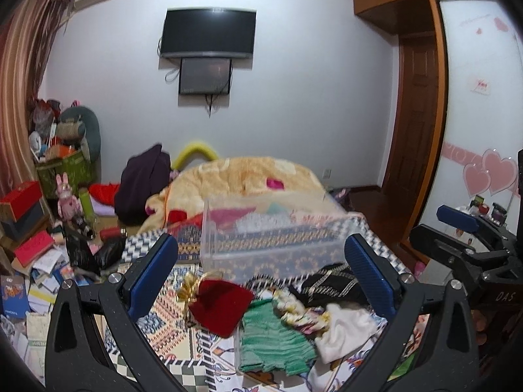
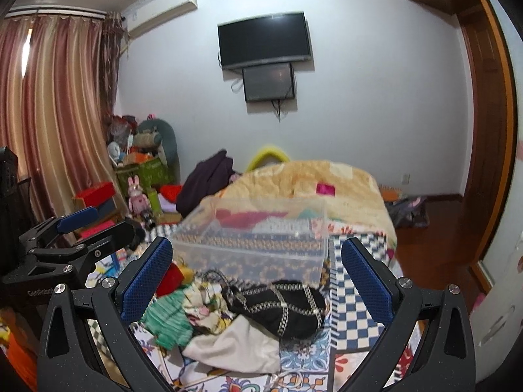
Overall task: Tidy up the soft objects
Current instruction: 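Grasp the red drawstring pouch with the left gripper while the right grasps the black chain-pattern pouch, then carry both pouches over the clear plastic box with both grippers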
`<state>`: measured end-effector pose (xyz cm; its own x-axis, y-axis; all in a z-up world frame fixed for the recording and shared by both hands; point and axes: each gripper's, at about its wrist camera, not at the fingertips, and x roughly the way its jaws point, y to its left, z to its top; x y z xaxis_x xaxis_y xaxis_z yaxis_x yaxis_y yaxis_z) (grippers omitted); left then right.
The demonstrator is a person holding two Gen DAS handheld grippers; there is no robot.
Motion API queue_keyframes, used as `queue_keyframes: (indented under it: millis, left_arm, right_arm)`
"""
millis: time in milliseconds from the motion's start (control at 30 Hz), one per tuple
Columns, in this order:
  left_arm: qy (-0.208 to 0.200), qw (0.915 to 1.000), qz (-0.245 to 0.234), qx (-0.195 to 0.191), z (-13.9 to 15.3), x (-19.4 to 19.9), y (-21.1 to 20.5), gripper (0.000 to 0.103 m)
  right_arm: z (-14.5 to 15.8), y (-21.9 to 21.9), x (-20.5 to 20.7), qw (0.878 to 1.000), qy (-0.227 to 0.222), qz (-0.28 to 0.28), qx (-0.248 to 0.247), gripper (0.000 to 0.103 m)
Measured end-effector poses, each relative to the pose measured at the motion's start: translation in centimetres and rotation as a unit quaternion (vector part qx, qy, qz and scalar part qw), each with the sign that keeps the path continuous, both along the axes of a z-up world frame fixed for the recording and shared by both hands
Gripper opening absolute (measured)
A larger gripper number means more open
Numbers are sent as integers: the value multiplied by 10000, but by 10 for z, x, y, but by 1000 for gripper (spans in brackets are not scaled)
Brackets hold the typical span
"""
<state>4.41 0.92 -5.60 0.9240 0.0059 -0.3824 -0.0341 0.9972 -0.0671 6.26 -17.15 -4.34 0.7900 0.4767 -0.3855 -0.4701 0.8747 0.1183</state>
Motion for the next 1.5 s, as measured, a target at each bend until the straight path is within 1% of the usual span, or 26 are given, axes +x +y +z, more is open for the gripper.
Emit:
queue_keyframes:
  millis: [133,267,367,500,633,667,733,767,800,833,933,1000,1033,1067,1100,1200,1233,1300,1333,1367,1400,1500]
  left_arm:
    - [434,9990,89,-57,-26,17,9,103]
    - [741,9969,270,-17,-49,31,19,103]
    - [980,9943,407,-90,-67,43,29,103]
    - [1303,9889,589,-408,-89,58,49,103]
    - [1453,9837,745,-748,-103,63,68,103]
    - [1458,9830,753,-819,-105,64,72,103]
    - [1472,9821,734,-917,-107,66,76,97]
    - [1505,9815,701,-957,-109,67,77,88]
    - [1576,9802,641,-1015,-112,70,78,83]
    - [1618,9793,607,-1058,-112,70,77,81]
    - [1699,9769,516,-1188,-117,74,76,68]
    - [1716,9765,428,-1230,-118,74,74,56]
    - [1722,9766,414,-1217,-118,73,72,54]
    - [1713,9773,421,-1176,-118,72,71,50]
    - [1704,9778,417,-1149,-117,71,70,44]
    - [1698,9780,353,-1157,-116,68,69,29]
    - [1668,9787,356,-1140,-115,65,69,28]
    - [1596,9805,366,-1084,-111,61,68,20]
    - [1557,9814,355,-1065,-109,59,68,18]
    - [1523,9820,346,-1058,-107,56,68,17]
    - [1472,9830,337,-1048,-103,54,67,16]
    - [1349,9855,264,-992,-94,49,65,12]
  right_arm:
    - [-20,-2,16,9991,415,-24,-73,103]
    - [-41,-6,30,9966,818,-82,-111,103]
    - [-55,-8,39,9937,1104,-116,-144,103]
    - [-75,-9,50,9880,1527,-137,-172,103]
    - [-85,-6,53,9849,1710,-117,-257,103]
    - [-87,-5,54,9845,1732,-97,-269,101]
    - [-89,-3,54,9837,1773,-36,-299,95]
    - [-90,-2,55,9831,1803,2,-311,91]
    - [-91,0,54,9825,1837,54,-306,89]
    - [-94,0,56,9824,1843,80,-292,88]
    - [-93,-1,54,9833,1794,76,-303,82]
    - [-92,-2,55,9836,1772,102,-307,73]
    - [-91,-2,55,9839,1757,108,-305,71]
    - [-90,-3,54,9842,1739,112,-313,67]
    - [-91,-3,56,9844,1725,115,-322,61]
    - [-89,-1,57,9848,1693,121,-369,50]
    - [-88,1,58,9850,1682,126,-368,47]
    - [-87,0,58,9856,1644,132,-378,35]
    - [-87,0,58,9857,1632,144,-388,33]
    - [-86,0,58,9859,1620,181,-377,20]
    - [-85,0,58,9855,1642,242,-347,16]
    - [-83,1,55,9870,1538,225,-400,15]
